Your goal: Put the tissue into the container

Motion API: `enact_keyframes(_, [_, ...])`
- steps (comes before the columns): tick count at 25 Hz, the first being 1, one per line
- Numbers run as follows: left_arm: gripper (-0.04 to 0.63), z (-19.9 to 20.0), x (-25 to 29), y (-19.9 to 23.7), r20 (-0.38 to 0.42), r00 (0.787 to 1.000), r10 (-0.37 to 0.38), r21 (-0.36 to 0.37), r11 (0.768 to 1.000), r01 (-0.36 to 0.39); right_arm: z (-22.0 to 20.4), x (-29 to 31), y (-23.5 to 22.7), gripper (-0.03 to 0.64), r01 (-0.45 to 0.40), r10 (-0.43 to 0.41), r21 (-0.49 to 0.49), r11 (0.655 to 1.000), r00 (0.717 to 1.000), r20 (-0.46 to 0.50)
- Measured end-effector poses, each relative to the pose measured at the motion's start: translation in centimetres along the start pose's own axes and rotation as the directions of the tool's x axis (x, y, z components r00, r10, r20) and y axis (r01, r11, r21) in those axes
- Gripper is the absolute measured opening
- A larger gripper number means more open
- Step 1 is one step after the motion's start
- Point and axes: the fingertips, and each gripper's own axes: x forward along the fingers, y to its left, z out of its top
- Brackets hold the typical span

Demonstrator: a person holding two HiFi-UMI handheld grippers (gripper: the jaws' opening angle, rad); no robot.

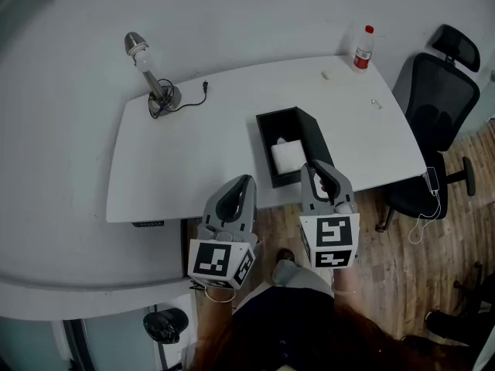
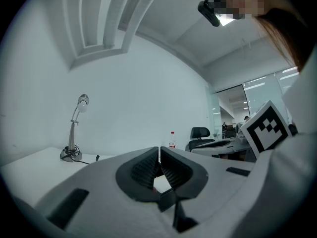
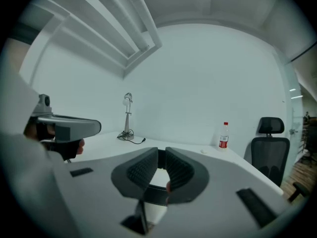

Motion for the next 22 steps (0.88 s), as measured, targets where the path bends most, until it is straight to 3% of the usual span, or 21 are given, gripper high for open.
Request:
enact_keyframes(9, [0.034,0.1,-3.4,-2.8,0.013,1.000,-0.008,0.005,1.000,0.007,-0.3,-4.8,0.4,0.023,0.019,-0.019,-0.005,1.000,1.000,0.019])
enact_keyframes(18, [0.034,-0.2,-6.9,-5.7,0.025,1.000,0.009,-0.006,1.000,-0.008,0.1,-10.6,1.9,0.021,-0.060,0.060,-0.001,0.998,0.992,0.111])
enact_keyframes(22, [0.034,-0.3,-8.6,-7.2,0.028,0.999,0.020,-0.004,1.000,-0.019,0.2,-13.0,1.7,0.021,-0.054,0.054,-0.001,0.999,0.989,0.141])
